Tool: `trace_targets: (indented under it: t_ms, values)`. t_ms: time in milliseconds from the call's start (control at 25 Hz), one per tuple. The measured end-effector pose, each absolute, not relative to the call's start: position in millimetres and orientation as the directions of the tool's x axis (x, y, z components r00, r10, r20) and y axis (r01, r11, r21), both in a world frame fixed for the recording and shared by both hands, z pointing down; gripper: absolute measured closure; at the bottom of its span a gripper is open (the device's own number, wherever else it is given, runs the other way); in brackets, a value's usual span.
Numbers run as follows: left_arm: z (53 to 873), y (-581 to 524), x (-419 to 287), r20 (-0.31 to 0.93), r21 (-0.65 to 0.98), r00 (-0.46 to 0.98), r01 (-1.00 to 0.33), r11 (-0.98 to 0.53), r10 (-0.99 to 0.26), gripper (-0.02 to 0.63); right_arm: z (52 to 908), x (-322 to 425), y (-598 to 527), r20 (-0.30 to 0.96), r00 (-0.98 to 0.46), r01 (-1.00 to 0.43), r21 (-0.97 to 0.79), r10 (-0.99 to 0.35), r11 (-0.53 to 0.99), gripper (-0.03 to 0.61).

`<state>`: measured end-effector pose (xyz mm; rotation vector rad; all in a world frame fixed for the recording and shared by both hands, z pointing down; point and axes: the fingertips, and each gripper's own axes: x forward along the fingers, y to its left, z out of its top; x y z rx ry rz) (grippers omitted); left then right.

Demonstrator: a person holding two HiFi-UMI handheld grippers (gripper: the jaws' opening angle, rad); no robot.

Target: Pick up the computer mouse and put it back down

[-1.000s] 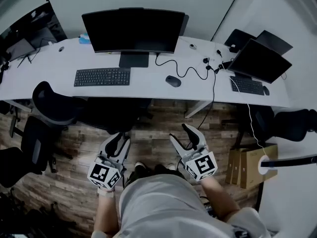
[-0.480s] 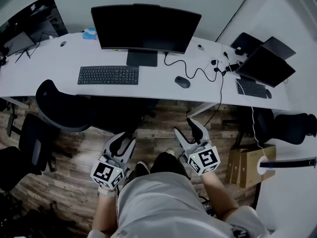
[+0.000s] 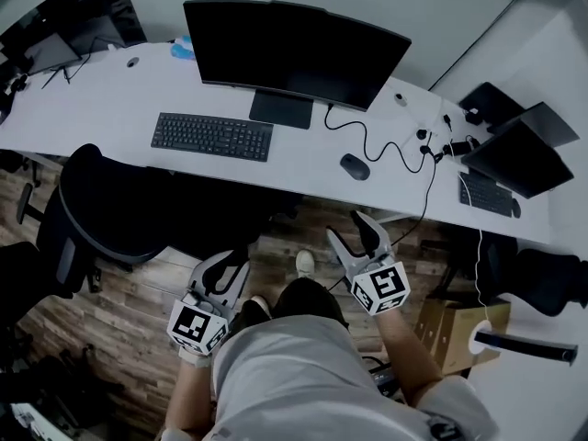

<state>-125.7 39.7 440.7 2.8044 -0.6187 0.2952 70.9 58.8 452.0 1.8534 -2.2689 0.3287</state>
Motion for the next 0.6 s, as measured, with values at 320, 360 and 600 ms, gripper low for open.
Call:
trace_targets:
  t_ms: [320, 360, 600]
  values:
    - [448.5, 26.2, -112.0, 0.341, 0.228, 0.776, -0.616, -0.754, -0.531, 0.531, 484.1, 141.9, -1.2, 0.337, -0.304, -0.951, -0.051, -0.891, 0.305, 0.342]
    - [449.8, 23.5, -111.9, 0.351, 0.227, 0.754, -0.643, -0.731, -0.555, 0.531, 489.1, 149.2, -8.3, 0.344, -0.319, -0.945, -0.05, -0.883, 0.322, 0.342]
    - [454.1, 9.9, -112.1, 0.389, 0.217, 0.628, -0.773, -0.596, -0.674, 0.531, 524.6, 188.0, -46.7, 0.395, -0.397, -0.906, -0.026, -0.828, 0.422, 0.337]
